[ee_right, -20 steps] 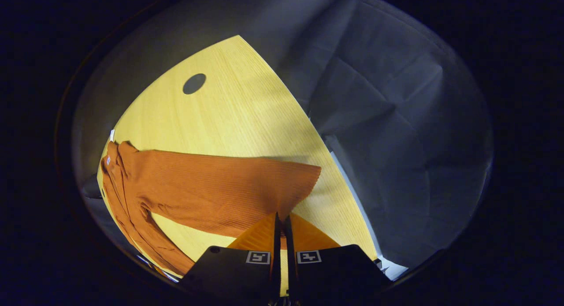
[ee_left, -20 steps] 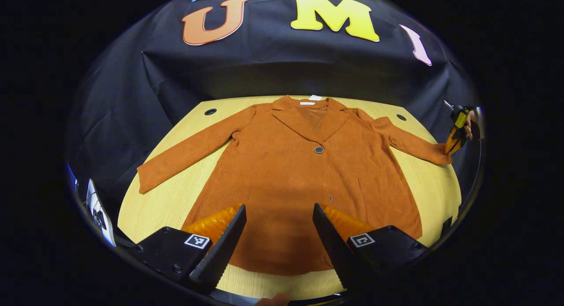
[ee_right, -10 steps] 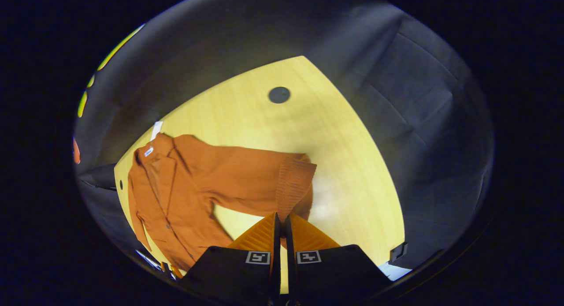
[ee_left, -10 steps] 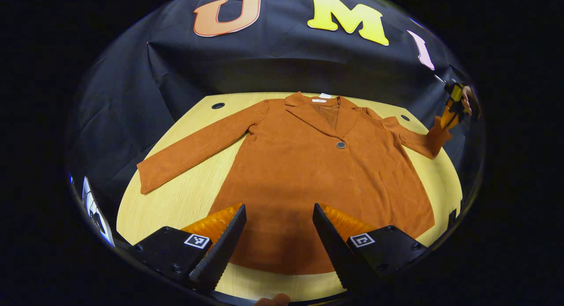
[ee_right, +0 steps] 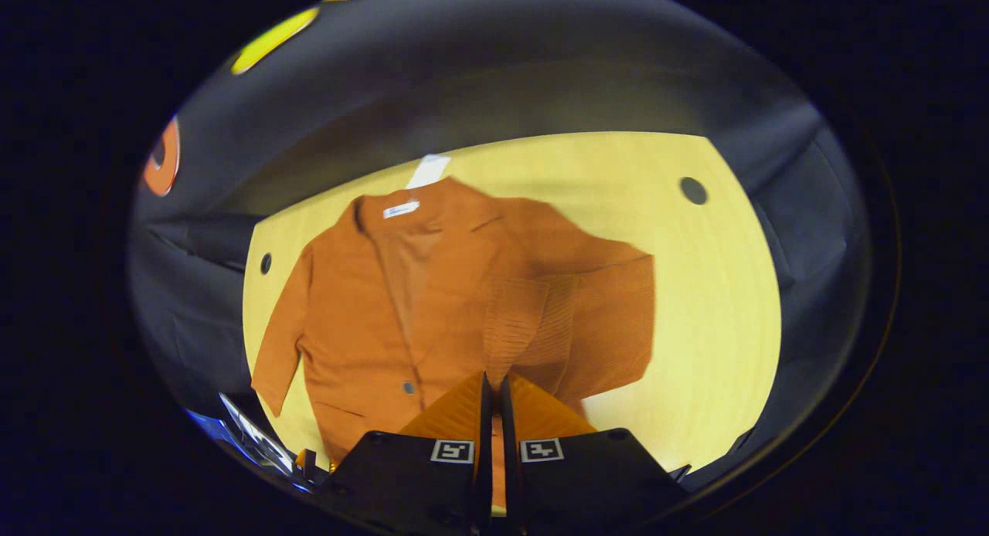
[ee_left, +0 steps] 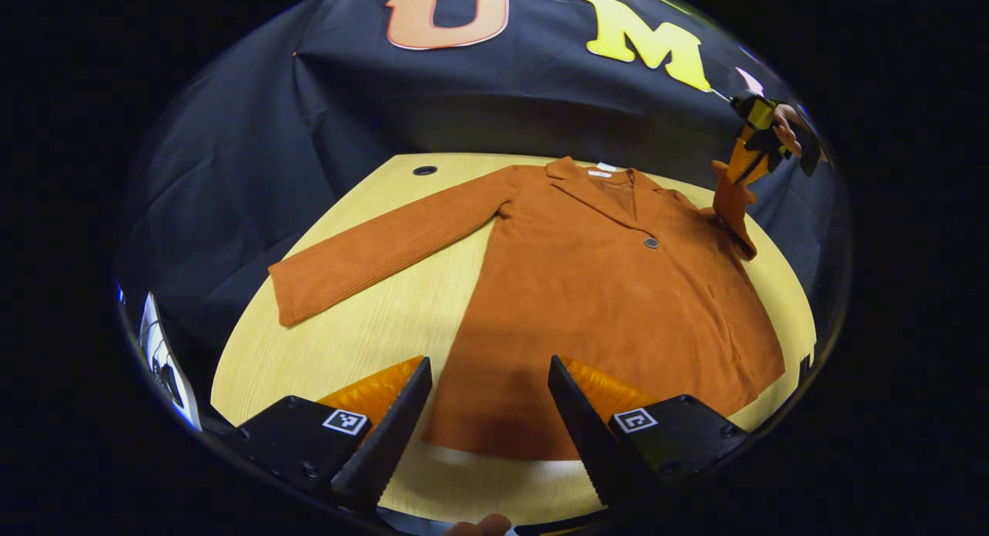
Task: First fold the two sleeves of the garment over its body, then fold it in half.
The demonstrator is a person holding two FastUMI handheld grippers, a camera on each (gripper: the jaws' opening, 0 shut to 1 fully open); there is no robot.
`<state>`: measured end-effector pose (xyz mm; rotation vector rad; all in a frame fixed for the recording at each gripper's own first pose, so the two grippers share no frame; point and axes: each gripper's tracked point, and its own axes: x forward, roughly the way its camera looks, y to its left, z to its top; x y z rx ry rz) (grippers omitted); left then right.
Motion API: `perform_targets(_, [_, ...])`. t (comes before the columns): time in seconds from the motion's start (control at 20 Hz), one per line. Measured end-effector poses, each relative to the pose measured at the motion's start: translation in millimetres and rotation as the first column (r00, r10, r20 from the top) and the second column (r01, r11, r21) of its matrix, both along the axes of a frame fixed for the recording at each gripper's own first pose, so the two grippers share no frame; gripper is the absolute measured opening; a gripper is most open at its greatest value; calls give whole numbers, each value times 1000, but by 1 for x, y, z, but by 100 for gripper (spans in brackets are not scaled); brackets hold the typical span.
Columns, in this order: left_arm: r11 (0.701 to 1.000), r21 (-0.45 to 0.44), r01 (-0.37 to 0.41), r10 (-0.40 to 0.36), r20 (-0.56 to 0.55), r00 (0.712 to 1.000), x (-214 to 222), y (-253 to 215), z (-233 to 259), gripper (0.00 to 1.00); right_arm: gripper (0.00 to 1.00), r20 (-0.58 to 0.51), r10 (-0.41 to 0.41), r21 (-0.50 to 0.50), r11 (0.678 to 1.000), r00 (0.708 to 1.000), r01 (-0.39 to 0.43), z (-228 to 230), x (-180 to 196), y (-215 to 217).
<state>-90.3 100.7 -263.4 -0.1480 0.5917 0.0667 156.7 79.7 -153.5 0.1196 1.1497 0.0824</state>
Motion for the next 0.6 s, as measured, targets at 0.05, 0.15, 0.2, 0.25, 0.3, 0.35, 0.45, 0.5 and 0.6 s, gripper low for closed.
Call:
perform_targets(0.05, [1000, -8, -14, 14, 0, 1000, -1, 6, -2, 99, 7, -11, 16, 18, 1000, 1000, -16, -2, 0, 26])
perform_targets(0.15, [999, -27, -38, 37, -10, 999, -7, 15, -8, 99, 7, -19, 37, 40, 999, 999, -36, -4, 4, 75])
perform_targets(0.2, [998, -34, -46, 46, -15, 999, -8, 22, -13, 99, 7, -19, 51, 33, 998, 999, -50, -10, 9, 96])
perform_targets(0.25, [998, -36, -53, 52, -20, 998, -9, 27, -16, 99, 7, -21, 67, 24, 998, 998, -66, -12, 10, 112])
perform_targets(0.3, [998, -39, -57, 56, -24, 998, -12, 32, -19, 99, 7, -28, 84, 24, 996, 996, -83, -13, 9, 130])
perform_targets(0.35, [997, -42, -58, 56, -28, 998, -14, 37, -21, 99, 7, -36, 106, 23, 994, 994, -105, -16, 8, 148])
perform_targets(0.45, [997, -40, -67, 66, -33, 997, -20, 50, -26, 99, 7, -41, 142, 15, 990, 989, -142, -25, 7, 181])
perform_targets(0.5, [996, -37, -79, 77, -36, 996, -22, 57, -27, 99, 7, -44, 157, 15, 988, 987, -157, -29, 7, 196])
perform_targets(0.6, [993, -36, -112, 111, -43, 993, -28, 71, -31, 99, 7, -48, 187, 29, 982, 981, -186, -40, 9, 225])
